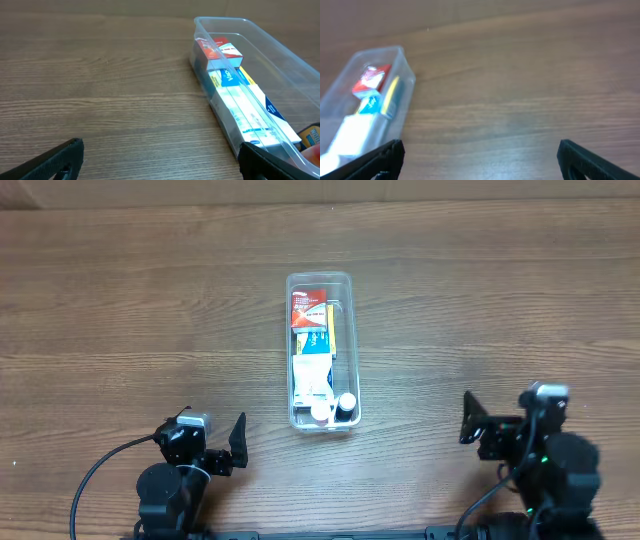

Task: Pack container

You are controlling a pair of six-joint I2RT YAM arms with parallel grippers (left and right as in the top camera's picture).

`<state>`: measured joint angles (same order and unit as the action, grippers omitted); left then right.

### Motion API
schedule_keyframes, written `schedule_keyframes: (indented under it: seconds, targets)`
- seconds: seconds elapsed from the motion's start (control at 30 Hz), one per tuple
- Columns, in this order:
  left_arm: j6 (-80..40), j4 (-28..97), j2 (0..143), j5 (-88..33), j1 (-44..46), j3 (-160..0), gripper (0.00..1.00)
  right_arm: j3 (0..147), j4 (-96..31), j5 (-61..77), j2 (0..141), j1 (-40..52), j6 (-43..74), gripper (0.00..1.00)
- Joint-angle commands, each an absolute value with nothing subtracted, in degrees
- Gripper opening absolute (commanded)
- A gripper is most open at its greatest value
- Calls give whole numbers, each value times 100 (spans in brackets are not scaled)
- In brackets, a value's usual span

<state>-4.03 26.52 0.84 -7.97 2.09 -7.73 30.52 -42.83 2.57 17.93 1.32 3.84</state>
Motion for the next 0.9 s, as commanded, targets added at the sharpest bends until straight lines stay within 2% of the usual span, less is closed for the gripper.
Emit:
schedule_keyframes:
  seconds: [0.0, 0.43, 0.87]
  targets:
    - [-296, 2628, 25, -845, 141, -751, 100, 2327, -3964, 379, 1146, 165, 294, 100]
    - [-296, 2628, 25, -845, 141, -751, 100, 1098, -3369, 419, 12, 165, 296, 100]
    - [-296, 2628, 25, -845, 141, -751, 100, 821, -2965, 416, 16, 158, 296, 100]
